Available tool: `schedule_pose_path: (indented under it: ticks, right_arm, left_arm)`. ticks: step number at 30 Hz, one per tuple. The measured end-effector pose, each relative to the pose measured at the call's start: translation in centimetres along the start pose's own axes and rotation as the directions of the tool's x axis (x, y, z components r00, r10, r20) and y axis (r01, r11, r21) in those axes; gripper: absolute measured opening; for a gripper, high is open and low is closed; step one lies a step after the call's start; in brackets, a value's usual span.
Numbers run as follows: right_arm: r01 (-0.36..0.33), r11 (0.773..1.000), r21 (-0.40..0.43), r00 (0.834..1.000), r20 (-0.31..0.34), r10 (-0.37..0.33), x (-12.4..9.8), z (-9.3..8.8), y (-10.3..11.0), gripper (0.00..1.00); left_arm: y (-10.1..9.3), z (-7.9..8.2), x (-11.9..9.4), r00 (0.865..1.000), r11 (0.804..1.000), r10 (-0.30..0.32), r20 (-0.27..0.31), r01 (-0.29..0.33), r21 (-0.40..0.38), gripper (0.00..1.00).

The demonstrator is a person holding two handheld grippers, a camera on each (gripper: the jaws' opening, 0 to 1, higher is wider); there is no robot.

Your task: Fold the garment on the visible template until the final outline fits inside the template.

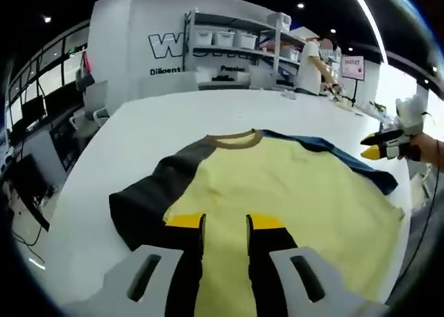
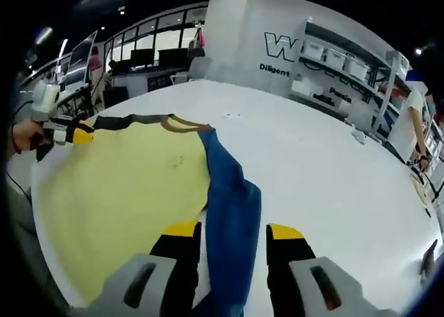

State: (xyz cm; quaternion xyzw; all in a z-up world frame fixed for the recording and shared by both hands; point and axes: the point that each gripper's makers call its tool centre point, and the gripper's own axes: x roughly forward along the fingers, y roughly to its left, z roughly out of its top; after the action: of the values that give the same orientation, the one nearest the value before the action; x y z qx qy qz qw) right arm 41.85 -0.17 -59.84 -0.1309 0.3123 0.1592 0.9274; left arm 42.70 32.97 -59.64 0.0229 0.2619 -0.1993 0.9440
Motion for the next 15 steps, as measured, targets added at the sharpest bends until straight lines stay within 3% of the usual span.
schedule_pose_path:
  ticks: [2, 5, 8, 10, 15]
  right_arm:
    - [0.000, 1.000, 0.011, 1.000, -0.001, 0.000, -0.5, -0.3, 0.0, 0.34]
    - [0.005, 0.998, 0.068, 0.999, -0.052, -0.001, -1.3, -1.6, -0.1, 0.34]
    - [0.029, 0.999, 0.041, 0.995, -0.097, -0.025, -2.2, -3.1, -0.6, 0.33]
    - [0.027, 0.998, 0.050, 0.989, -0.143, -0.020, -2.7, -4.5, -0.6, 0.34]
    - [0.026, 0.999, 0.048, 0.987, -0.163, -0.018, -3.4, -5.8, -0.6, 0.33]
  left_arm:
    - [-0.7, 0.0, -0.4, 1.000, 1.000, -0.009, 0.001, 0.009, 0.006, 0.20]
    - [-1.6, 0.0, -1.5, 1.000, 1.000, -0.005, 0.007, 0.005, 0.013, 0.23]
    - [-2.2, -0.2, -2.5, 1.000, 1.000, -0.020, 0.018, 0.020, 0.007, 0.23]
    - [-2.9, -0.1, -2.9, 0.997, 0.996, -0.045, 0.056, 0.049, -0.070, 0.22]
    - [-3.3, -1.0, -3.4, 0.998, 0.998, -0.043, 0.035, 0.045, -0.051, 0.22]
